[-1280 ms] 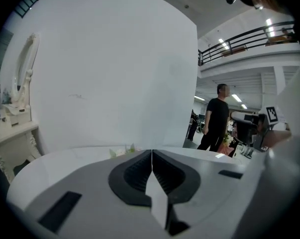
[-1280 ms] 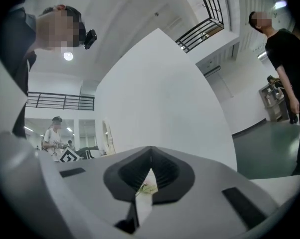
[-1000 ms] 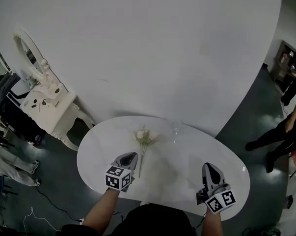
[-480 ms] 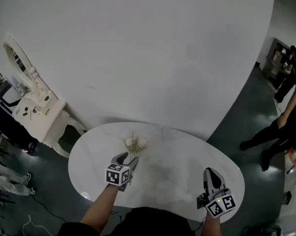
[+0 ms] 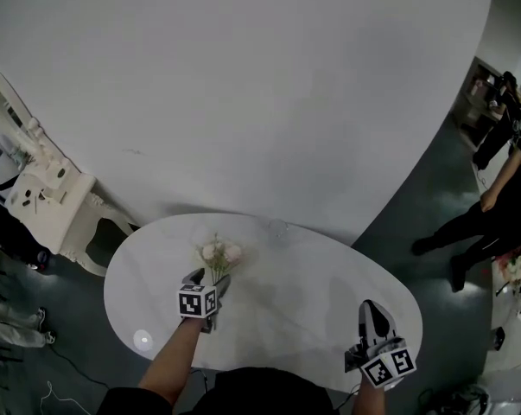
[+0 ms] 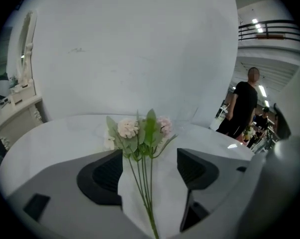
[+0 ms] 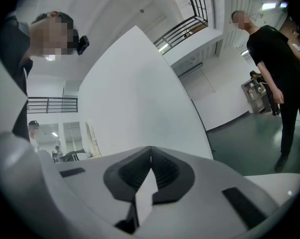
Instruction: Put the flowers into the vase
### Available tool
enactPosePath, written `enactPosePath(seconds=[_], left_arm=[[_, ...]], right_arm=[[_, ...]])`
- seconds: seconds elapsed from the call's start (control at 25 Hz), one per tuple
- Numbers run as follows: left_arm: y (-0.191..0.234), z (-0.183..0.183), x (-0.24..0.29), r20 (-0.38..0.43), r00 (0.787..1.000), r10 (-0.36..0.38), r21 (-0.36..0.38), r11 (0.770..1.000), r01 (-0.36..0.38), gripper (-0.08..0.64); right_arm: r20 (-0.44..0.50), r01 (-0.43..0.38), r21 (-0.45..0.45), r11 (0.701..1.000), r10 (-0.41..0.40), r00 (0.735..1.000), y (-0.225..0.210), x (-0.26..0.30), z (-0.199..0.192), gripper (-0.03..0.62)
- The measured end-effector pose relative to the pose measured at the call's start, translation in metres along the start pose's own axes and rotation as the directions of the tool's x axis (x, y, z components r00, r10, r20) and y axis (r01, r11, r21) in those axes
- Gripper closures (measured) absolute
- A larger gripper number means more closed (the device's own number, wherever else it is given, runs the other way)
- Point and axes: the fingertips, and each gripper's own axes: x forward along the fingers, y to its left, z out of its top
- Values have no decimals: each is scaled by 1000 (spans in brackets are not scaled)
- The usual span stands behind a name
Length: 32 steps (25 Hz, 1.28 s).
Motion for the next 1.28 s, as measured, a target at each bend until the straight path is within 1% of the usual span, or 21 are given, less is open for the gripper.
enactPosePath(seconds=[0.12, 0.2, 0.36, 0.68, 0.8, 1.0, 1.04, 1.08, 1.12, 1.16, 1.28], left_arm=[[10, -8, 17, -76, 997, 14, -29, 999, -17, 187], [15, -13, 28, -106, 994, 6, -58, 998, -12, 181], [19, -21, 46, -141, 990, -13, -130, 991, -5, 181], [20, -27, 71, -249, 968, -28, -124, 992, -3, 175], [21, -26, 77, -268, 963, -28, -120, 993, -4, 175], [27, -26, 86, -281, 959, -29, -149, 989, -14, 178], [28, -26, 86, -283, 959, -27, -148, 989, -16, 181], [28, -26, 86, -282, 959, -24, -146, 989, -18, 203], [29, -25, 86, -281, 959, -23, -147, 989, -19, 262], [28, -25, 86, -282, 959, -25, -150, 989, -18, 293], [26, -25, 89, -295, 955, -43, -150, 989, -2, 336]], right_arm=[[-13, 10, 8, 1000, -10, 1000, -5, 5, -6, 571], [-22, 14, 12, 1000, -14, 1000, -7, 7, -10, 571], [-28, 34, 28, 999, -34, 999, -15, 9, -17, 571], [-35, 68, 34, 997, -67, 997, -23, 14, -20, 571], [-39, 77, 37, 996, -76, 996, -24, 16, -22, 571], [-52, 88, 42, 995, -85, 995, -25, 21, -28, 571], [-52, 89, 43, 995, -87, 995, -25, 21, -28, 571], [-52, 91, 43, 995, -89, 995, -25, 21, -29, 571], [-52, 92, 42, 995, -90, 995, -26, 21, -29, 571], [-53, 92, 41, 995, -90, 995, -26, 21, -29, 571], [-62, 91, 40, 995, -89, 994, -26, 23, -30, 571]])
